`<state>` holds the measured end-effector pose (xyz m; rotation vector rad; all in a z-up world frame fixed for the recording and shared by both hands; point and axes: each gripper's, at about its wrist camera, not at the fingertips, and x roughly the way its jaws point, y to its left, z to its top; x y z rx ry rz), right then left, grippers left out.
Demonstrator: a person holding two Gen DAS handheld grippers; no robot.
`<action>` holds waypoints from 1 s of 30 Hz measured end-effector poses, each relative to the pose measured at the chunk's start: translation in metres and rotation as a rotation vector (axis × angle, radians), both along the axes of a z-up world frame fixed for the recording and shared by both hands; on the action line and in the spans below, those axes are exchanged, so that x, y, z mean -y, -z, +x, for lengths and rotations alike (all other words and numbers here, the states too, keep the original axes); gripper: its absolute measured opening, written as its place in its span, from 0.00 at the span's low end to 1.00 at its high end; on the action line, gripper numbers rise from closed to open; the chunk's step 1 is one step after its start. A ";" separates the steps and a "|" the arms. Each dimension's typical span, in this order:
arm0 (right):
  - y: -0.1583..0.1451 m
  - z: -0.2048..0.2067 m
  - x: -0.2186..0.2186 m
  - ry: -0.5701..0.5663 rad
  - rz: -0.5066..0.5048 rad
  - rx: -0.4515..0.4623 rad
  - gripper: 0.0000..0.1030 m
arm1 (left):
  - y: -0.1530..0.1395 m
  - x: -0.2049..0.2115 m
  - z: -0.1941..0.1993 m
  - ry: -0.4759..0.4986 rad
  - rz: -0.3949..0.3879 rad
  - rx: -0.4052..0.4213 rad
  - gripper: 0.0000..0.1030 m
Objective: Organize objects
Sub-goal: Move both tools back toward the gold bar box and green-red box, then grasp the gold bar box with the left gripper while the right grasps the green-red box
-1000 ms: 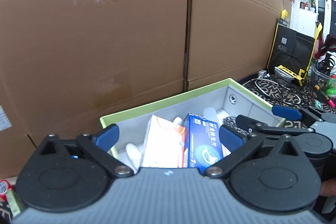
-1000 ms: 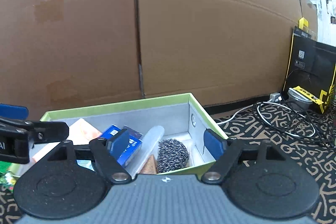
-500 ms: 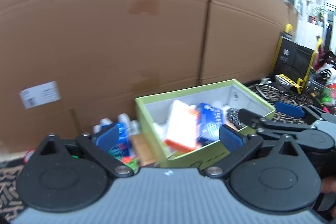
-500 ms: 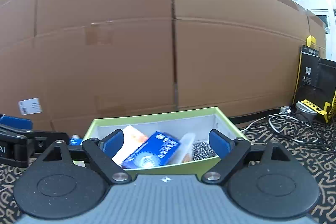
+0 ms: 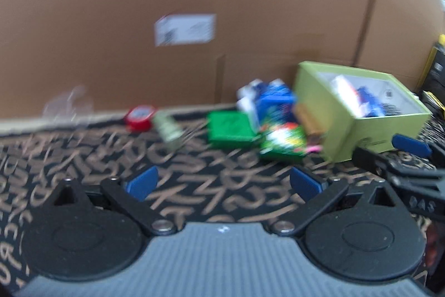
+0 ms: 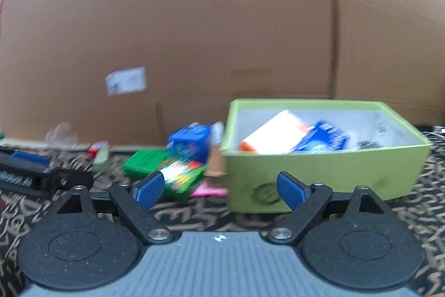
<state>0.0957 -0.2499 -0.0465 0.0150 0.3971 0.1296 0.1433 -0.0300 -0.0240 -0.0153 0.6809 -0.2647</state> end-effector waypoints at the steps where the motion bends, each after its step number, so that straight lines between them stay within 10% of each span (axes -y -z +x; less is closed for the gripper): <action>1: 0.003 0.001 -0.008 -0.020 0.001 -0.010 0.88 | 0.004 -0.010 0.004 -0.020 -0.018 -0.024 1.00; 20: 0.036 0.089 -0.078 0.147 0.049 -0.181 0.83 | 0.033 -0.031 0.110 -0.188 -0.018 -0.104 1.00; 30: 0.040 0.100 -0.082 0.217 0.027 -0.181 0.65 | 0.048 -0.022 0.135 -0.100 0.046 -0.114 0.53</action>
